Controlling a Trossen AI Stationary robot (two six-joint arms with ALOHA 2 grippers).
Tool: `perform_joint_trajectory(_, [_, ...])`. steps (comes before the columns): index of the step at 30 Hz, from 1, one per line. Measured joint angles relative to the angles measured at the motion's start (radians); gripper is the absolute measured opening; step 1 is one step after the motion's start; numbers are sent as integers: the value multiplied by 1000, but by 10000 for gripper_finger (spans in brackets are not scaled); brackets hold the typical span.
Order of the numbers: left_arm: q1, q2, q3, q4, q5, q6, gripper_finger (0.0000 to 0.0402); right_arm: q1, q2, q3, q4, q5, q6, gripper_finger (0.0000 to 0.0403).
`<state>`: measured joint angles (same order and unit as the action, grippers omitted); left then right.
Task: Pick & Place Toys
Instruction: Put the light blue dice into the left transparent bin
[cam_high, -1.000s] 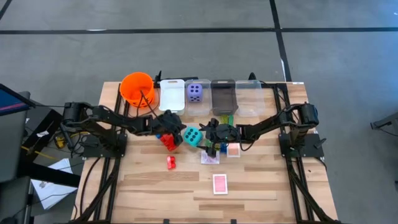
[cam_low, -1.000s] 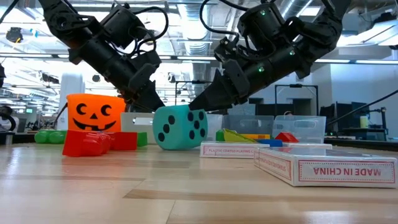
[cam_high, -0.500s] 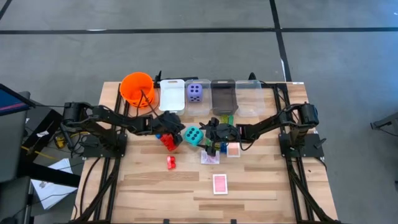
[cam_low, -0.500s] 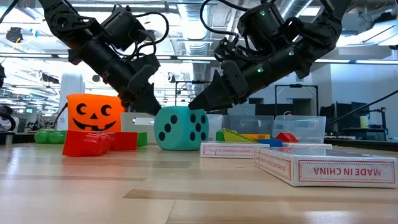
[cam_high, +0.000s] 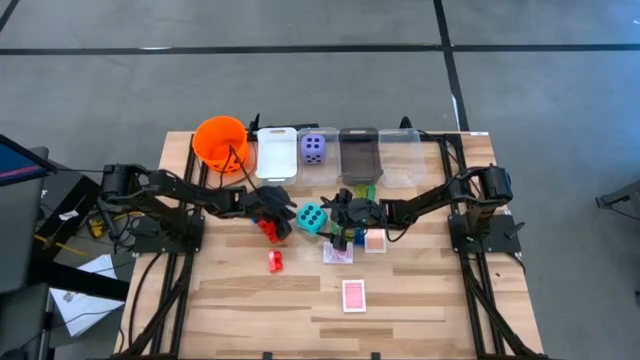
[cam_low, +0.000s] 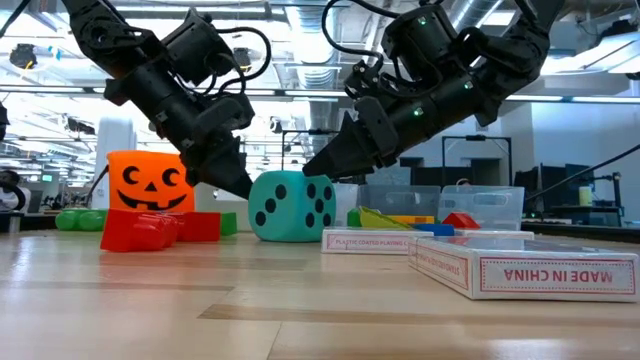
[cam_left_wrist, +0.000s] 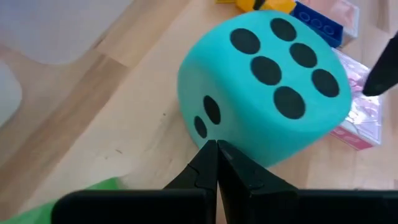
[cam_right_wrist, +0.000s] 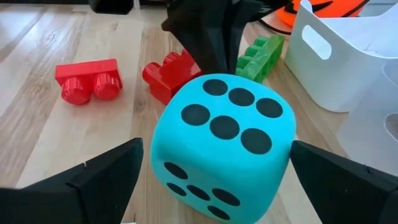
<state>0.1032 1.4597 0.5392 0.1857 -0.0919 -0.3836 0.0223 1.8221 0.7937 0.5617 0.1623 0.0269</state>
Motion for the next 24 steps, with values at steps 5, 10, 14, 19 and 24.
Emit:
perform_joint_trajectory(5, [-21, 0, 0, -1, 5, -54, 0, 0, 0, 0, 0, 0, 5, 400])
perform_joint_trajectory(10, [-41, 0, 0, -1, 5, -94, 0, 0, -1, 0, 0, 0, 44, 400])
perform_joint_trajectory(14, [-52, 0, 0, 7, 4, -121, 0, 0, -1, 0, 0, 0, 53, 400])
perform_joint_trajectory(19, [-67, 0, 0, 71, 4, -122, 0, 0, -1, 0, -3, 0, 53, 400])
perform_joint_trajectory(24, [-85, 0, 0, 133, 3, -122, 0, 0, -2, 0, -23, 30, 53, 400])
